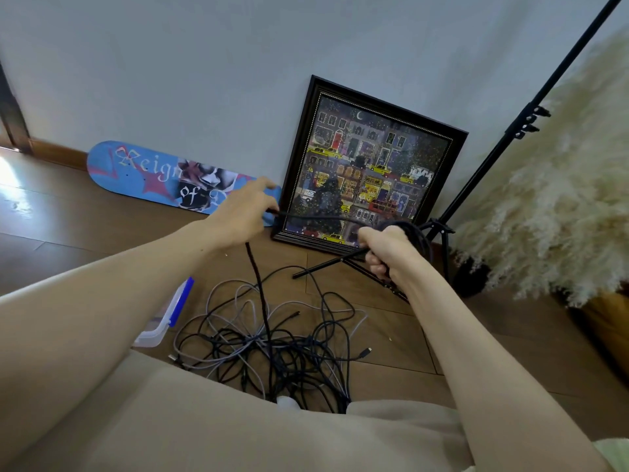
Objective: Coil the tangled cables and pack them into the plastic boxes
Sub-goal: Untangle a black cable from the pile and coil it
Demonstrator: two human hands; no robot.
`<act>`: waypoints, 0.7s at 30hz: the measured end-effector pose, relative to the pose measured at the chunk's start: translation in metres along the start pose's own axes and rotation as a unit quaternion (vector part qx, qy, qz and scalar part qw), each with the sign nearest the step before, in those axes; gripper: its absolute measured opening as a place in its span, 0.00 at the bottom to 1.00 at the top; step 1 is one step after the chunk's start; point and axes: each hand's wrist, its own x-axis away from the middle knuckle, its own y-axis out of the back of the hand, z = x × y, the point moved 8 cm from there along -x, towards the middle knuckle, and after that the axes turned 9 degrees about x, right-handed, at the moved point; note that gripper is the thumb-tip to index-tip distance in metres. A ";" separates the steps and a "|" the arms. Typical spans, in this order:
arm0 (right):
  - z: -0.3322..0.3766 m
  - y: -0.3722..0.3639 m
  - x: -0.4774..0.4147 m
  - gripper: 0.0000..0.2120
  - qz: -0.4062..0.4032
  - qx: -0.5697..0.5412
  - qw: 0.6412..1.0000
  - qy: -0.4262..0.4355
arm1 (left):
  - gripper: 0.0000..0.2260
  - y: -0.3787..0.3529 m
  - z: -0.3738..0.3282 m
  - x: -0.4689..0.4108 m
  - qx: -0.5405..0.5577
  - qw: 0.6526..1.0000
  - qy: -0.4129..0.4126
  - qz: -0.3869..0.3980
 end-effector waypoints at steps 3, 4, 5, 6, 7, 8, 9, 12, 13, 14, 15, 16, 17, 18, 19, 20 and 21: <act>-0.011 0.005 -0.001 0.06 -0.010 0.009 1.000 -0.022 | 0.25 -0.005 0.025 0.000 0.018 0.997 0.068 0.035; -0.012 -0.005 0.002 0.09 0.040 0.016 0.999 -0.021 | 0.25 -0.011 0.029 0.001 -0.014 0.995 0.077 0.061; -0.010 -0.016 0.007 0.13 0.096 0.012 0.995 -0.014 | 0.23 -0.019 0.029 0.002 -0.056 0.991 0.080 0.092; -0.005 -0.025 0.011 0.16 0.139 0.001 0.990 0.001 | 0.21 -0.027 0.025 0.005 -0.094 0.985 0.076 0.122; 0.003 -0.030 0.015 0.17 0.162 -0.014 0.986 0.022 | 0.17 -0.034 0.021 0.005 -0.112 0.981 0.069 0.142; 0.012 -0.032 0.018 0.17 0.170 -0.029 0.984 0.041 | 0.15 -0.040 0.016 0.005 -0.105 0.980 0.063 0.155; 0.019 -0.032 0.018 0.17 0.172 -0.044 0.983 0.054 | 0.12 -0.042 0.007 0.004 -0.074 0.983 0.057 0.158; 0.024 -0.034 0.018 0.19 0.193 -0.059 0.978 0.061 | 0.04 -0.034 -0.019 -0.001 0.099 0.988 0.043 0.106; 0.021 -0.035 0.019 0.20 0.212 -0.050 0.975 0.054 | 0.04 -0.028 -0.024 -0.003 0.146 0.985 0.043 0.080; 0.015 -0.038 0.020 0.21 0.236 -0.035 0.970 0.045 | 0.05 -0.023 -0.028 -0.003 0.175 0.982 0.042 0.055; 0.009 -0.040 0.022 0.23 0.267 -0.017 0.963 0.037 | 0.07 -0.020 -0.029 -0.004 0.189 0.980 0.040 0.040; 0.005 -0.043 0.025 0.24 0.301 -0.001 0.953 0.034 | 0.08 -0.018 -0.029 -0.003 0.195 0.980 0.034 0.035; 0.003 -0.046 0.029 0.25 0.338 0.005 0.940 0.036 | 0.08 -0.017 -0.031 -0.002 0.192 0.980 0.027 0.039; 0.003 -0.049 0.033 0.25 0.374 -0.003 0.926 0.043 | 0.08 -0.019 -0.031 -0.001 0.185 0.981 0.020 0.047; 0.007 -0.053 0.038 0.25 0.411 -0.024 0.910 0.052 | 0.09 -0.020 -0.032 -0.001 0.175 0.983 0.014 0.053; 0.012 -0.056 0.043 0.25 0.449 -0.057 0.889 0.063 | 0.09 -0.022 -0.032 -0.002 0.170 0.984 0.008 0.055; 0.019 -0.060 0.049 0.26 0.489 -0.097 0.864 0.074 | 0.09 -0.022 -0.034 -0.002 0.170 0.984 0.000 0.054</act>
